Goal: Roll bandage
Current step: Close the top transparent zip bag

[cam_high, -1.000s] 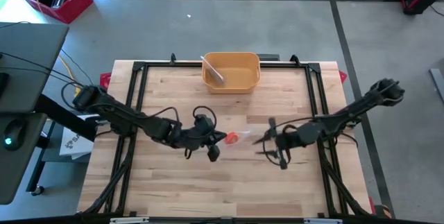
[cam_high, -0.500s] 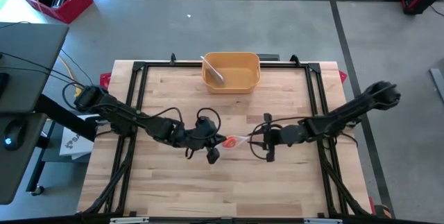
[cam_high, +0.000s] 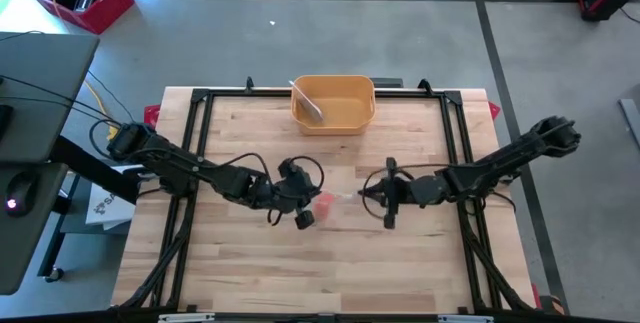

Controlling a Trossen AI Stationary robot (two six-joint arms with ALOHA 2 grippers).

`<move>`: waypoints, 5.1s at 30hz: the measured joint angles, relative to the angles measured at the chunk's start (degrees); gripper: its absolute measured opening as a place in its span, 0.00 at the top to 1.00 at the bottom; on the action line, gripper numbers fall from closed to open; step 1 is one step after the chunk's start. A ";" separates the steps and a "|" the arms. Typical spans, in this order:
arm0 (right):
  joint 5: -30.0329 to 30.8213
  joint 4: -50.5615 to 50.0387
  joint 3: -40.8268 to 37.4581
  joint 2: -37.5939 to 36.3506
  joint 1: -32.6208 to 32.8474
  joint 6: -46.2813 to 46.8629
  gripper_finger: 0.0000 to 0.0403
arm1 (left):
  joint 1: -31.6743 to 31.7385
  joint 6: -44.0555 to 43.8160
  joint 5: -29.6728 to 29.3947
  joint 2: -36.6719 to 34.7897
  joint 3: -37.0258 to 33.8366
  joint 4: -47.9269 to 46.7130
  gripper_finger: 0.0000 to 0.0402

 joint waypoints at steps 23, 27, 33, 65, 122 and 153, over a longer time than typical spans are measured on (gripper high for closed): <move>-4.30 1.61 0.02 13.29 -12.03 17.44 0.74 | 13.68 -10.04 8.17 1.31 -14.51 5.26 0.69; -6.75 12.48 0.02 22.58 -14.80 17.18 0.71 | 14.16 -9.98 12.02 4.10 -21.04 19.51 0.72; -11.98 19.03 0.01 30.44 -13.39 17.06 0.75 | 9.96 -11.57 17.88 10.11 -22.71 31.03 0.77; -27.04 9.83 0.02 22.91 -17.46 29.02 0.46 | -0.28 -16.06 14.04 9.39 -11.02 19.09 0.80; -1.86 3.05 7.48 10.38 0.41 5.30 1.00 | -3.28 20.35 -2.35 15.57 -11.19 58.85 0.54; 1.29 5.49 7.48 5.55 4.78 3.10 1.00 | 1.19 21.39 13.59 28.68 -15.95 103.71 0.54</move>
